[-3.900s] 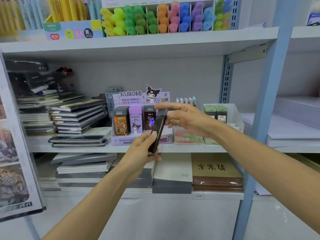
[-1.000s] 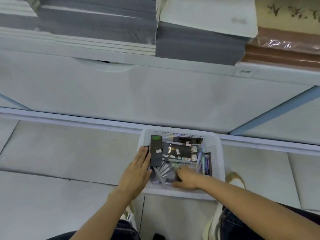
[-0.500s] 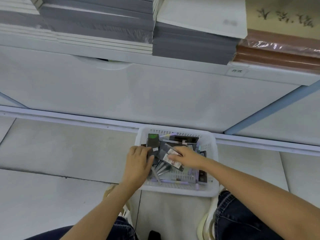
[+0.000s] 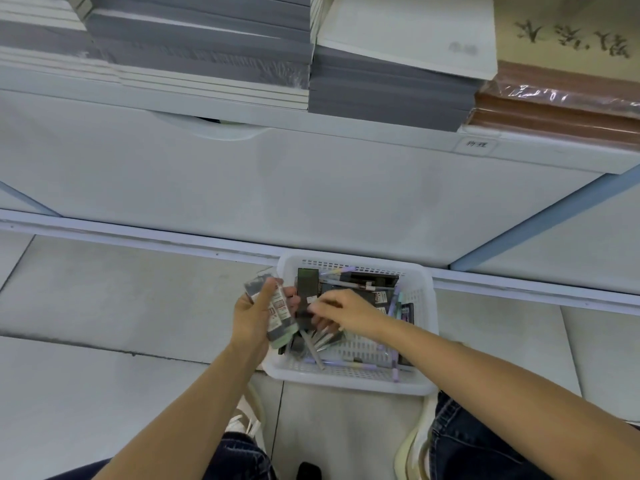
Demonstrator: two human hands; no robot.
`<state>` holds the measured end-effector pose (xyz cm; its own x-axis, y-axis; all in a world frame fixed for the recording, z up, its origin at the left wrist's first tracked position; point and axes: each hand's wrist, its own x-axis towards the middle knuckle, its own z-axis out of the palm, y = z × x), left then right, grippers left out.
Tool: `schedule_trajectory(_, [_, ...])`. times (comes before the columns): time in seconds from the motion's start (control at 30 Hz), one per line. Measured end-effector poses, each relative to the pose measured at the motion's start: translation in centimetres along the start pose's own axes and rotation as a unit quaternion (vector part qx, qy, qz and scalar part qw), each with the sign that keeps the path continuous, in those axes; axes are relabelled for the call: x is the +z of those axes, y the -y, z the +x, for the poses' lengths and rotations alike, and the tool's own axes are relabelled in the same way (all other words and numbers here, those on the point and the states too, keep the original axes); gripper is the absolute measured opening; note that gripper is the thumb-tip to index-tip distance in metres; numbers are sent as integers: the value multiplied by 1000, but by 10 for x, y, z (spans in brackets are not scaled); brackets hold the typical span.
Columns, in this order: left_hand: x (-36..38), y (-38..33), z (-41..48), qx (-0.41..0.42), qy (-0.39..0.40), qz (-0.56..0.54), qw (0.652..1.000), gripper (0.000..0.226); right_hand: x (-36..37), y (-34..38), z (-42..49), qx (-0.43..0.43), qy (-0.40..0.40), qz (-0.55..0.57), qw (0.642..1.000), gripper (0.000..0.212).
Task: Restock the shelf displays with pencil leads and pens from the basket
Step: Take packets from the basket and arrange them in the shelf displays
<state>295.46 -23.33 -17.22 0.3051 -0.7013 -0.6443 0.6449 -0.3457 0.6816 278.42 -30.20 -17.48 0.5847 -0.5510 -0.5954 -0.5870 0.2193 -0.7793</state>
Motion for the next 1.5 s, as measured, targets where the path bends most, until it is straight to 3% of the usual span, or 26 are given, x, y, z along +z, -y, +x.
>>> schedule_trajectory(0.1, [-18,-6,8,10,-39,44,998,16,-6,-22,12,39,-108,-42,993,35])
schedule_trajectory(0.2, [-30,-2,9,-11,-54,93,994,14,9,-35,24,84,-67,-114,988,54])
schedule_trajectory(0.3, [-36,5,8,-24,-51,120,991,16,34,-46,30,50,-28,-256,965,66])
schedule_trajectory(0.4, [-37,6,8,-20,-42,134,990,18,32,-55,25,-12,-58,-327,943,58])
schedule_trajectory(0.5, [-35,6,10,-19,-37,142,989,17,19,-63,21,-28,-84,-317,944,55])
schedule_trajectory(0.6, [-35,7,11,-13,-35,163,986,18,27,-63,21,18,-58,-310,949,89])
schedule_trajectory(0.67, [-35,7,11,-11,-35,169,985,19,41,-63,25,22,-61,-374,925,98])
schedule_trajectory(0.77, [-35,7,9,-10,-36,167,985,20,56,-63,32,19,-77,-371,925,83])
schedule_trajectory(0.97, [-36,7,10,-9,-33,173,984,22,39,-73,21,-15,-8,-287,958,14])
schedule_trajectory(1.1, [-36,9,11,-4,-32,184,982,22,11,-76,21,-4,-28,-325,945,15])
schedule_trajectory(1.2, [-35,10,12,2,-33,192,981,21,-7,-77,18,20,21,-336,942,11])
schedule_trajectory(1.33, [-35,10,11,10,-31,202,979,18,-3,-81,9,60,52,-360,929,26])
schedule_trajectory(1.5, [-33,11,9,17,-31,214,976,17,-5,-83,6,69,73,-385,918,18])
